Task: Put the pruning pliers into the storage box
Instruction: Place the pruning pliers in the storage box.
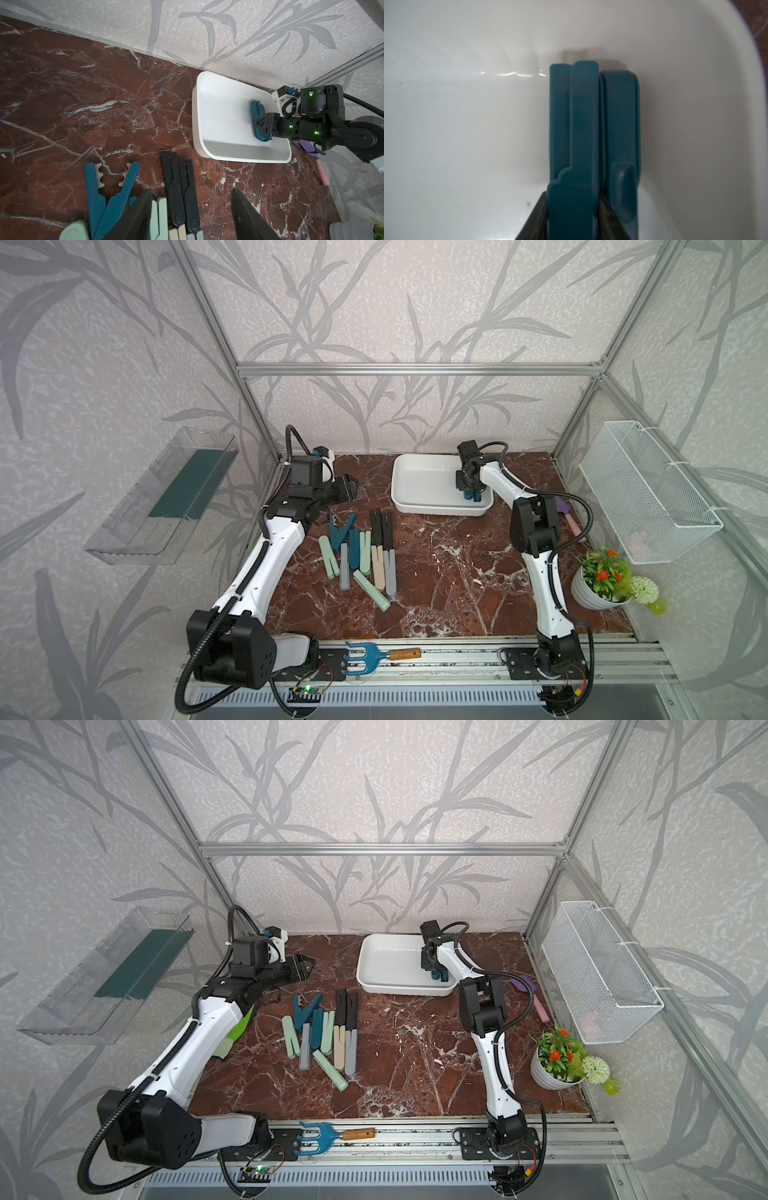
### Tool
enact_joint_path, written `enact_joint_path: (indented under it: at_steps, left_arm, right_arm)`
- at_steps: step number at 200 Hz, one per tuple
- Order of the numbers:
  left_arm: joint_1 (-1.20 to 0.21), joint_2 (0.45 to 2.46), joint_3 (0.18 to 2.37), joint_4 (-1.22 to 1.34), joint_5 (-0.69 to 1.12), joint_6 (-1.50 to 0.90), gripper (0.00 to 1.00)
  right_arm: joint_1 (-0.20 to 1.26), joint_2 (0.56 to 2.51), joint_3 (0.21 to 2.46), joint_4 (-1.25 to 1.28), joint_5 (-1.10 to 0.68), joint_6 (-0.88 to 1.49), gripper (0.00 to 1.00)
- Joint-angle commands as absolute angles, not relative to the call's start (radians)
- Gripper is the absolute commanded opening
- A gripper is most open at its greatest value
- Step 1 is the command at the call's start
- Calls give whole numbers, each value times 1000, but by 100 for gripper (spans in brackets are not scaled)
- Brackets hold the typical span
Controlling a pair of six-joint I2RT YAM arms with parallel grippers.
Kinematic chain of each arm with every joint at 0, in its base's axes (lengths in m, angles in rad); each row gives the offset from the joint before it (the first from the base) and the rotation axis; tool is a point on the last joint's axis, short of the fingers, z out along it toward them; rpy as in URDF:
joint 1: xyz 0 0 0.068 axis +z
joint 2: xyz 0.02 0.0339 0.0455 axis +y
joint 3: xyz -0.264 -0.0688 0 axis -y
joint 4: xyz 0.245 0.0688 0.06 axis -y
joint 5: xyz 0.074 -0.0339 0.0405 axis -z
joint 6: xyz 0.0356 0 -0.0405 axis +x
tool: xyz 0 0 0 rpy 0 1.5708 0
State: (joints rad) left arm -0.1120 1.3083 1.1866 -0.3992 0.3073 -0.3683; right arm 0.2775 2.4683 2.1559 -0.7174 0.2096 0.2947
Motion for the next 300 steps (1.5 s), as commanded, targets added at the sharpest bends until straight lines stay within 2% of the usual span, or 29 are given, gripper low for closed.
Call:
enact_joint_path:
  at_steps: [1, 54, 99, 113, 241, 300]
  left_arm:
    - [-112, 1303, 1200, -430, 288, -351, 61]
    - [-112, 1304, 1205, -433, 287, -347, 61]
    - [-112, 1300, 1213, -445, 279, -336, 61]
    - [-112, 1301, 1213, -446, 278, -334, 61]
    - [-112, 1287, 1197, -458, 267, -339, 61]
    - [-112, 1295, 1187, -439, 287, -350, 61]
  right_arm:
    - [270, 2495, 2204, -743, 226, 303, 25]
    - [267, 2546, 2283, -787, 242, 284, 28]
    - [269, 2553, 2323, -821, 233, 267, 48]
    - [271, 2550, 2336, -835, 232, 261, 51]
    - [316, 2427, 2381, -872, 213, 201, 58]
    - [314, 2431, 2286, -908, 217, 209, 62]
